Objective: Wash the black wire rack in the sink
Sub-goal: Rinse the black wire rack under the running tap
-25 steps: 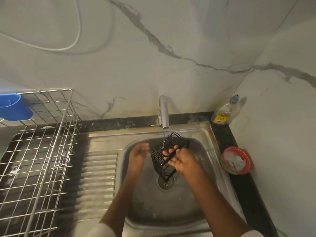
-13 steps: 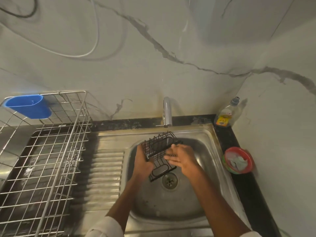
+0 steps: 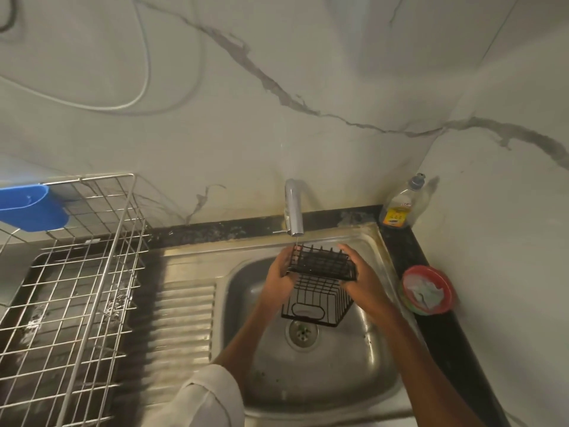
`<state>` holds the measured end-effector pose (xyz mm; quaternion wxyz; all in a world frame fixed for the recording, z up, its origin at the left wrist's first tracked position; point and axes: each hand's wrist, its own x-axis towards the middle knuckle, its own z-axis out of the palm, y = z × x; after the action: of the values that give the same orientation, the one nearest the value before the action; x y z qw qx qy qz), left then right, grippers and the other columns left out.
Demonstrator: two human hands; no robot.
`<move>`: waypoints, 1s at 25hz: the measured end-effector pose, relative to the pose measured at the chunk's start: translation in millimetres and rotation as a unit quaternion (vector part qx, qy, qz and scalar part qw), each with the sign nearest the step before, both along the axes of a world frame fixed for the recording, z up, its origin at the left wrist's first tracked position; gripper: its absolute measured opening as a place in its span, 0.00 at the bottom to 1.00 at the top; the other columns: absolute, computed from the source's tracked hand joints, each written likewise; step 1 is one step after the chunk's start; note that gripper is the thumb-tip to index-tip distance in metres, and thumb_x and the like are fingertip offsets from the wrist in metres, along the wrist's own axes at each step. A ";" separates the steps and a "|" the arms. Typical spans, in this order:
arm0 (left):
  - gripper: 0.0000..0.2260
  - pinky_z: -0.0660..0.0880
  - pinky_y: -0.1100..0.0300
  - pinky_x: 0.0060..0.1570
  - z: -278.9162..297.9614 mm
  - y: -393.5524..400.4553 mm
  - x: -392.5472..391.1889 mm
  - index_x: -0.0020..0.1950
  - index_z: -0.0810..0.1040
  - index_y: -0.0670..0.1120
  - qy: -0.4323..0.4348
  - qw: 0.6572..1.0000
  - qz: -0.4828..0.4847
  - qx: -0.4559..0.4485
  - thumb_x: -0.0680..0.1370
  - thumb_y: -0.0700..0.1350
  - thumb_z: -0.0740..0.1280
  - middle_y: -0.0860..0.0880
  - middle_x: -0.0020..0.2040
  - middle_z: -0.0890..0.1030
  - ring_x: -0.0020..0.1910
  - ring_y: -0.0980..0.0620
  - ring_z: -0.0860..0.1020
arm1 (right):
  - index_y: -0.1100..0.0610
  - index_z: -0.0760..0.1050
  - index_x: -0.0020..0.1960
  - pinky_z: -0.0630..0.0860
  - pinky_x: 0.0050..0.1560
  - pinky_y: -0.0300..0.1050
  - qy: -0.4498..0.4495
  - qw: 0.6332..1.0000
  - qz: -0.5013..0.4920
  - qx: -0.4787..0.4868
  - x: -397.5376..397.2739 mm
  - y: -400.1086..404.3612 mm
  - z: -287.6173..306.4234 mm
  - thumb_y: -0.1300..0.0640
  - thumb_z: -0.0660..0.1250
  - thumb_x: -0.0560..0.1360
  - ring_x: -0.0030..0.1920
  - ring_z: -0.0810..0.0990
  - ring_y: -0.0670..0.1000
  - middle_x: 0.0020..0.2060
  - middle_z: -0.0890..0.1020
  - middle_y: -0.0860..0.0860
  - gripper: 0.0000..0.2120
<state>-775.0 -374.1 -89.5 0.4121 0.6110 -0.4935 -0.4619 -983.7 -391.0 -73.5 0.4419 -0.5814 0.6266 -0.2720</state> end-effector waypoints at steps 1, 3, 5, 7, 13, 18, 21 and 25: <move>0.22 0.75 0.71 0.63 0.7 -0.6 0.6 0.75 0.73 0.50 0.005 1.000 -0.001 0.003 0.83 0.33 0.65 0.61 0.64 0.80 0.60 0.75 0.77 | 0.40 0.65 0.77 0.80 0.61 0.47 0.006 1.000 -0.006 -0.009 -0.1 0.1 -1.1 0.71 0.68 0.73 0.64 0.78 0.45 0.67 0.77 0.47 0.40; 0.22 0.74 0.68 0.64 1.3 0.8 9.0 0.73 0.73 0.54 0.008 1.000 -0.003 -0.007 0.84 0.33 0.64 0.61 0.64 0.80 0.62 0.71 0.78 | 0.42 0.67 0.76 0.80 0.61 0.43 0.022 1.000 -0.011 -0.020 9.5 2.1 3.1 0.71 0.67 0.73 0.63 0.78 0.45 0.65 0.77 0.48 0.38; 0.21 0.74 0.66 0.66 4.9 6.8 22.6 0.72 0.74 0.55 0.006 1.000 0.007 -0.029 0.85 0.33 0.64 0.61 0.64 0.83 0.66 0.64 0.79 | 0.46 0.66 0.76 0.78 0.53 0.32 0.024 0.999 -0.002 -0.031 24.9 1.2 7.4 0.69 0.68 0.76 0.59 0.80 0.44 0.60 0.80 0.47 0.34; 0.22 0.74 0.65 0.67 9.0 18.9 36.9 0.71 0.74 0.56 0.014 0.998 0.026 -0.055 0.85 0.32 0.63 0.63 0.64 0.83 0.67 0.61 0.79 | 0.50 0.67 0.75 0.78 0.49 0.31 0.015 0.999 0.010 -0.030 43.3 -1.8 10.4 0.69 0.69 0.77 0.57 0.82 0.46 0.56 0.82 0.47 0.31; 0.27 0.74 0.52 0.73 11.7 58.1 63.0 0.76 0.73 0.55 0.011 0.989 0.126 -0.081 0.83 0.29 0.61 0.57 0.69 0.81 0.71 0.57 0.76 | 0.45 0.64 0.79 0.71 0.68 0.44 -0.036 0.997 0.070 0.012 87.6 -2.0 26.0 0.66 0.63 0.82 0.72 0.72 0.46 0.72 0.74 0.44 0.30; 0.28 0.69 0.42 0.78 -0.4 66.4 64.1 0.81 0.69 0.55 0.009 0.988 0.146 -0.053 0.84 0.35 0.61 0.53 0.77 0.76 0.78 0.53 0.71 | 0.41 0.64 0.79 0.69 0.73 0.50 -0.077 0.993 0.082 0.035 83.5 5.7 26.3 0.69 0.62 0.81 0.77 0.66 0.50 0.77 0.69 0.47 0.34; 0.25 0.73 0.46 0.75 11.6 52.5 52.9 0.77 0.75 0.52 0.033 0.991 0.112 -0.071 0.84 0.31 0.61 0.51 0.71 0.81 0.73 0.53 0.77 | 0.40 0.65 0.78 0.80 0.63 0.45 -0.106 0.991 0.063 0.045 56.9 9.0 32.1 0.75 0.65 0.75 0.71 0.75 0.49 0.72 0.74 0.47 0.41; 0.16 0.77 0.42 0.70 17.1 26.0 34.7 0.67 0.83 0.53 0.086 0.994 0.033 -0.053 0.85 0.37 0.65 0.48 0.62 0.86 0.64 0.48 0.83 | 0.40 0.70 0.73 0.83 0.47 0.38 -0.101 0.993 0.040 0.049 17.2 11.8 36.6 0.76 0.72 0.69 0.62 0.80 0.46 0.65 0.78 0.45 0.44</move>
<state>-740.4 -348.1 -72.5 0.5002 0.5621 -0.4592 -0.4722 -966.5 -379.2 -36.9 0.5417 -0.5528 0.5676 -0.2806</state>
